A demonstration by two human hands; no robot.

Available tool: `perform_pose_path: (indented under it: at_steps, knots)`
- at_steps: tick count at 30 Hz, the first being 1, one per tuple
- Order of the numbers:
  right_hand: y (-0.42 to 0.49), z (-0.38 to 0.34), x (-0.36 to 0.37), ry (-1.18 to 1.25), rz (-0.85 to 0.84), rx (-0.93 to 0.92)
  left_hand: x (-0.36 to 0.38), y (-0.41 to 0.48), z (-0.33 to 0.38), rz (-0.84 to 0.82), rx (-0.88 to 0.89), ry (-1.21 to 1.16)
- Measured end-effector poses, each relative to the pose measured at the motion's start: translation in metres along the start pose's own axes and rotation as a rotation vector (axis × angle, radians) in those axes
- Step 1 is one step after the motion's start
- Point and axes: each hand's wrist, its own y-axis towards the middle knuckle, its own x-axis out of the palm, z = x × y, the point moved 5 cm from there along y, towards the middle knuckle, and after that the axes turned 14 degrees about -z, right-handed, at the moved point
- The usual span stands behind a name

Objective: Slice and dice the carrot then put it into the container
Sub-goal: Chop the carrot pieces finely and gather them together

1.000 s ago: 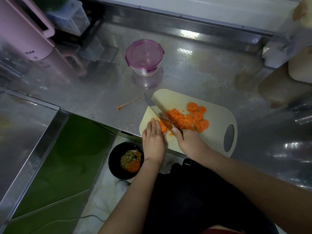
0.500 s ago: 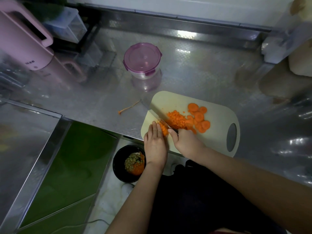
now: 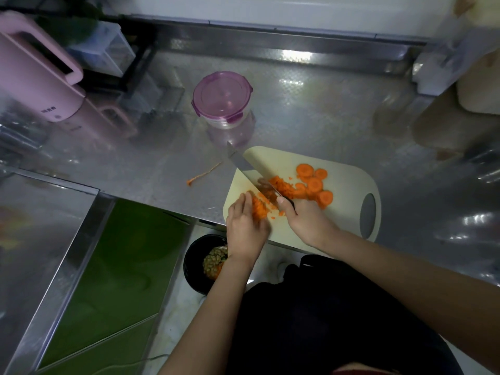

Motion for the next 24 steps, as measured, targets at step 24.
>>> perform_pose_path:
  at_steps: [24]
  knots:
    - [-0.009,-0.006,0.016,-0.108,-0.092,0.089,0.006,-0.006,0.001,0.033,-0.041,0.528]
